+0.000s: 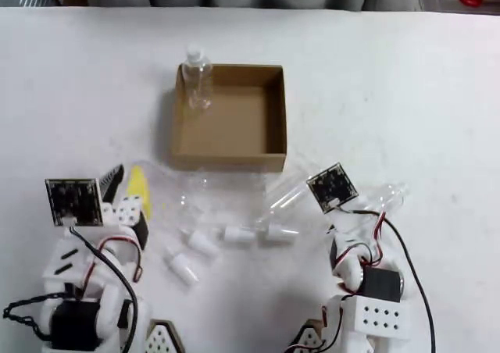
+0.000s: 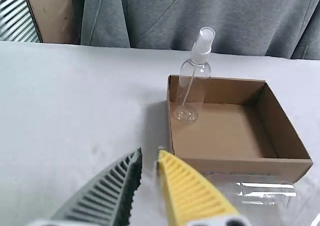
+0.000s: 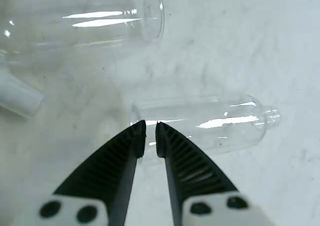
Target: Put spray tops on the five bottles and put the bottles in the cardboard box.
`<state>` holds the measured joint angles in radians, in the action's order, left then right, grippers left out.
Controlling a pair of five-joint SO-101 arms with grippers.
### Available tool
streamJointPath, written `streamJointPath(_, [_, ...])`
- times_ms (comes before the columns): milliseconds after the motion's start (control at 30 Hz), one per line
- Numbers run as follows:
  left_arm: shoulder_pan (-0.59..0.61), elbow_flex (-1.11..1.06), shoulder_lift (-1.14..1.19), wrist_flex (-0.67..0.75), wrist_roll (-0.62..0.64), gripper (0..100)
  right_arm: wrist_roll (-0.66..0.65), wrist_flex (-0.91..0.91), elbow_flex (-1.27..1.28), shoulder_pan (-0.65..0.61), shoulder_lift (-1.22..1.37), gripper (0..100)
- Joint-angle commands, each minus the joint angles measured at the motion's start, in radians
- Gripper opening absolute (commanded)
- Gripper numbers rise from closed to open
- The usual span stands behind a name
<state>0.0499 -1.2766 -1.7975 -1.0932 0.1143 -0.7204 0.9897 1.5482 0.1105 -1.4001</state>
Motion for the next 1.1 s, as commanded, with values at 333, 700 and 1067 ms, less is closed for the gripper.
streamJointPath(333, [0.005,0.040,0.186,-0.072,-0.066,2,-0.008,0.005,0.026,0.021,0.012,1.6])
streamJointPath(700, [-0.036,0.302,0.727,-0.110,-0.227,2,-0.008,0.005,0.026,0.021,0.012,1.6])
streamJointPath(1067, [-0.390,0.420,0.964,-0.267,-0.362,2,-0.008,0.005,0.026,0.021,0.012,1.6])
